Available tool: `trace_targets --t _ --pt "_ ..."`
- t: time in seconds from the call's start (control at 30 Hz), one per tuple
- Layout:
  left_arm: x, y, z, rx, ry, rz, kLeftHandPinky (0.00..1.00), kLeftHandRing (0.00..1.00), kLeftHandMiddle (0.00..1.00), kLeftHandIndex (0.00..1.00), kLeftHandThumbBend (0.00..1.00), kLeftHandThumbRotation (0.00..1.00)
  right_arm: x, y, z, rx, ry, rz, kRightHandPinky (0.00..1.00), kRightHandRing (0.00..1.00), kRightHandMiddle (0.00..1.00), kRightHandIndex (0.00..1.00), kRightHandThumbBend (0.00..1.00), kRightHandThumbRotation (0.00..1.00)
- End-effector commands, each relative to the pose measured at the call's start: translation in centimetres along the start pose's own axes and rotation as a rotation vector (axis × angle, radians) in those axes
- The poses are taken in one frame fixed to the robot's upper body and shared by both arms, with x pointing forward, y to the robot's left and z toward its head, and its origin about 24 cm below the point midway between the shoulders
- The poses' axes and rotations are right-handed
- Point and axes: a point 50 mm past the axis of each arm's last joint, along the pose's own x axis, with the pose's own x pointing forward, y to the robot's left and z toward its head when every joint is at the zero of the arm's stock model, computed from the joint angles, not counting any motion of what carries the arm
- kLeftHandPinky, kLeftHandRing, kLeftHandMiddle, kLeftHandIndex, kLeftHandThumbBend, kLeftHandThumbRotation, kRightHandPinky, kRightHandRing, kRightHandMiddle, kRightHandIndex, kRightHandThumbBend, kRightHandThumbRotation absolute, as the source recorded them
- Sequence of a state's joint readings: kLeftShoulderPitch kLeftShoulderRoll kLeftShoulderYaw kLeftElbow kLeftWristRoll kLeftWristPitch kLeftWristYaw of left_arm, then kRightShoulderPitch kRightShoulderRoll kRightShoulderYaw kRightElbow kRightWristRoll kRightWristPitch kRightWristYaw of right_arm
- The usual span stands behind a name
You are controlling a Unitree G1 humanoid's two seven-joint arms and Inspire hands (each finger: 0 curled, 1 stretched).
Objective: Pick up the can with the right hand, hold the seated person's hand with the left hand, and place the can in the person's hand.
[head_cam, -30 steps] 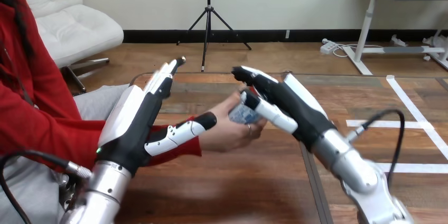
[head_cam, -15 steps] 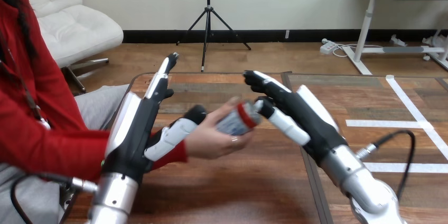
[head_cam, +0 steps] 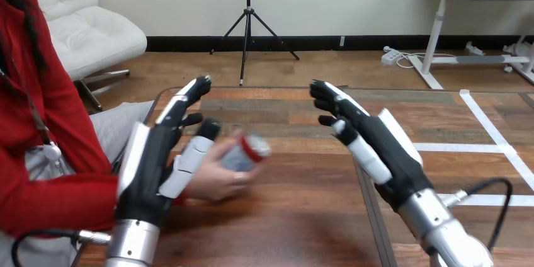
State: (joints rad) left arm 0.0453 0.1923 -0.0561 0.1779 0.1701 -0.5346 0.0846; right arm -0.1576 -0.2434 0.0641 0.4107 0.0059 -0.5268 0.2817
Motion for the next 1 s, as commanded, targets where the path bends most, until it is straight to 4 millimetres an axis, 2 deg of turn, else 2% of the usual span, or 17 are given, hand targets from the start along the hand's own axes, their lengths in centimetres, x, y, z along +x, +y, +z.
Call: trace_targets --t 0.0,0.63,0.97 --pt "0.9 0.9 0.6 0.009 -0.063 0.019 0.80 0.87 0.86 0.83 0.66 1.00 0.0 -0.6 1.7 0.001 -0.101 -0.041 0.87 0.93 0.93 0.91 0.94 1.00" --pt "1.0 0.7 0.7 -0.002 -0.076 0.003 0.79 0.85 0.84 0.79 0.71 1.00 -1.9 0.1 1.6 0.076 -0.121 -0.091 0.83 0.90 0.92 0.89 0.96 1.00" --pt "1.0 0.3 0.8 -0.100 -0.082 -0.011 0.79 0.85 0.84 0.80 0.77 1.00 -2.4 0.4 1.8 0.184 -0.147 -0.129 0.82 0.88 0.90 0.88 0.96 1.00"
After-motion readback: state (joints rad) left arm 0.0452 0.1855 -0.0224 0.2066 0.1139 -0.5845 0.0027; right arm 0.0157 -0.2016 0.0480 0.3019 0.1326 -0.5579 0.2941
